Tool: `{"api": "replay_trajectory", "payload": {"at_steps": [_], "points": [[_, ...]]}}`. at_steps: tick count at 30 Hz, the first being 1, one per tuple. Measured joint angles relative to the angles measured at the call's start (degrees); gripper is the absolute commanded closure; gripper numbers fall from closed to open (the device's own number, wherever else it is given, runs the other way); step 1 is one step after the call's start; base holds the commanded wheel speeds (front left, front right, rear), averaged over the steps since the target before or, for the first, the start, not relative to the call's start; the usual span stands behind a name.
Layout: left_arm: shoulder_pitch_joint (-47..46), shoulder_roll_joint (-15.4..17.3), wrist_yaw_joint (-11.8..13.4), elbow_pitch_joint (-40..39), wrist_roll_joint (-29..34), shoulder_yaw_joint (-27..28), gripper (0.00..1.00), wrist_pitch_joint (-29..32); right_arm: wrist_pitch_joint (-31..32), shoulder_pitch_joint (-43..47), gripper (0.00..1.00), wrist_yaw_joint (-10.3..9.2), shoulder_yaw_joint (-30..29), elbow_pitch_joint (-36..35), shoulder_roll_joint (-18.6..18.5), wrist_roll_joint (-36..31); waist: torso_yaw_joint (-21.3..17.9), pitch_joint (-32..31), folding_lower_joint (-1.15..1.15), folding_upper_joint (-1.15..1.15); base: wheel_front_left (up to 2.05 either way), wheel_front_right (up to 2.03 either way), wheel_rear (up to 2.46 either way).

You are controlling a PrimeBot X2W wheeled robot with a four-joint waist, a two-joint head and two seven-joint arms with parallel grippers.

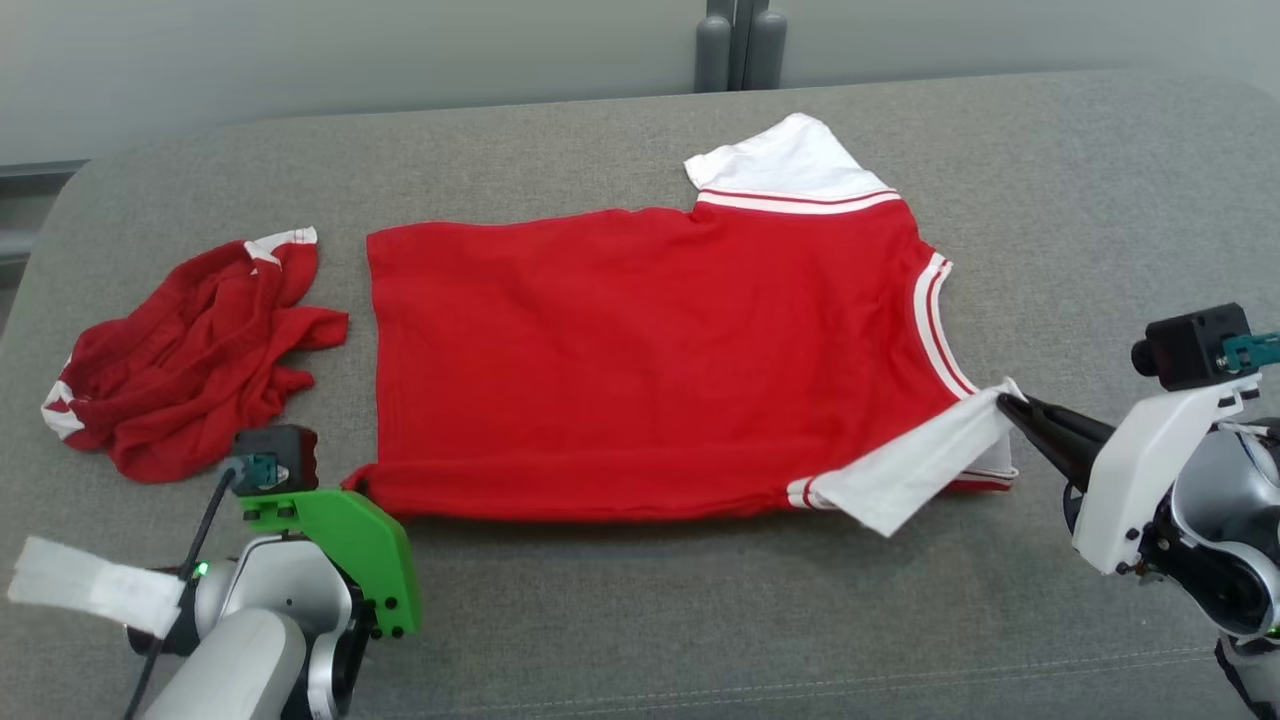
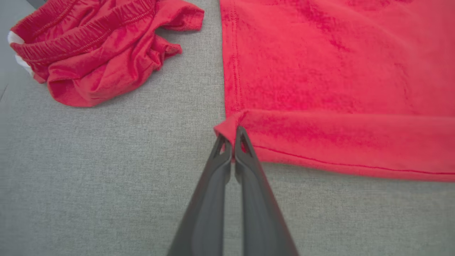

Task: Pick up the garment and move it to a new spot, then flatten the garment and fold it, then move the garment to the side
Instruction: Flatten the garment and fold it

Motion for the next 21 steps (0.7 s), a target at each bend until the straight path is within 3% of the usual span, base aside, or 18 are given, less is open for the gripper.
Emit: {"api": "replay_trajectory", "payload": {"at_steps": [5, 11, 21], "points": [[-6.28, 1.14, 0.47, 3.75, 2.59, -3.39, 1.00, 8.43, -3.38, -4.72, 1.00, 0.00, 2.10, 5.09, -0.07, -1.38, 0.89, 1.79, 0.00, 0.00, 0.00, 0.00, 0.00], [-14.24, 1.66, -2.29, 6.68, 4.26, -7.92, 1.00, 18.42, -6.78, -9.40, 1.00, 0.00, 4.48, 10.01, -0.70, -1.42, 1.80, 4.04, 0.00, 0.00, 0.00, 0.00, 0.00], [-23.74, 0.80, -6.10, 8.76, 5.12, -11.20, 1.00, 26.84, -13.72, -15.62, 1.00, 0.00, 8.37, 15.14, -1.23, -0.85, 1.60, 6.51, 0.00, 0.00, 0.00, 0.00, 0.00]]}}
